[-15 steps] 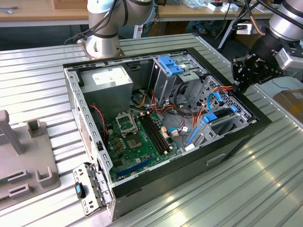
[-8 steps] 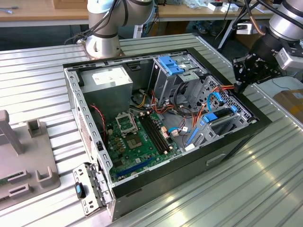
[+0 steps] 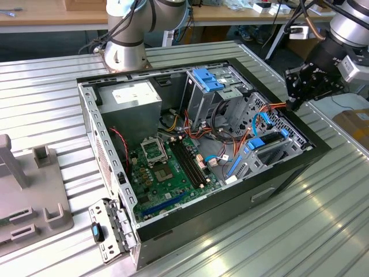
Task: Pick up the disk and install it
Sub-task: 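Insert the first disk wire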
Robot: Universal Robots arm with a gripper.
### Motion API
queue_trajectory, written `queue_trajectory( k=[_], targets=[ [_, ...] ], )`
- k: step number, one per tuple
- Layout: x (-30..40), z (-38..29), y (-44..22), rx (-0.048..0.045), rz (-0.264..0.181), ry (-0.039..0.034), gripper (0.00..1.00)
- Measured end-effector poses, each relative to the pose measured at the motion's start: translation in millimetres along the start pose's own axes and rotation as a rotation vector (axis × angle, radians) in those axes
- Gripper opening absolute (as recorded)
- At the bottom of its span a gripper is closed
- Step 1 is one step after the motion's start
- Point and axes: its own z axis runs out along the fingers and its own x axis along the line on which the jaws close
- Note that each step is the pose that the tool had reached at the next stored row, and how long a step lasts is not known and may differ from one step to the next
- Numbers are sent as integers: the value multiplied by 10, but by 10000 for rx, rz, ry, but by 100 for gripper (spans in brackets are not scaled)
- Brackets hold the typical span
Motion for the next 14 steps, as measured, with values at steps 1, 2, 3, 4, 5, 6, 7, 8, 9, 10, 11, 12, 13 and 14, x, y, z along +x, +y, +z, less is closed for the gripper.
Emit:
queue_trajectory(
  k=[1, 2, 3, 4, 5, 6, 7, 8, 9, 10, 11, 12, 13, 14],
  targets=[
    [1, -15, -2, 3, -1, 6, 16],
    [1, -18, -2, 5, -1, 7, 16],
    [0, -18, -1, 7, 1, 7, 16],
    [1, -19, -1, 6, 0, 8, 16],
    [1, -19, -1, 6, 1, 8, 16],
    [1, -19, -1, 6, 0, 8, 16],
    [0, -19, -1, 7, 1, 7, 16],
    [1, -19, -1, 7, 0, 7, 16],
    [0, -20, -1, 7, 0, 7, 16],
    [1, -19, -1, 7, 0, 7, 16],
    [-4, -20, 2, 8, 1, 8, 16],
    [-28, -23, 15, 10, 3, 7, 16],
    [-47, -24, 26, 16, 5, 5, 16],
    [-61, -26, 35, 19, 5, 5, 16]
  ],
)
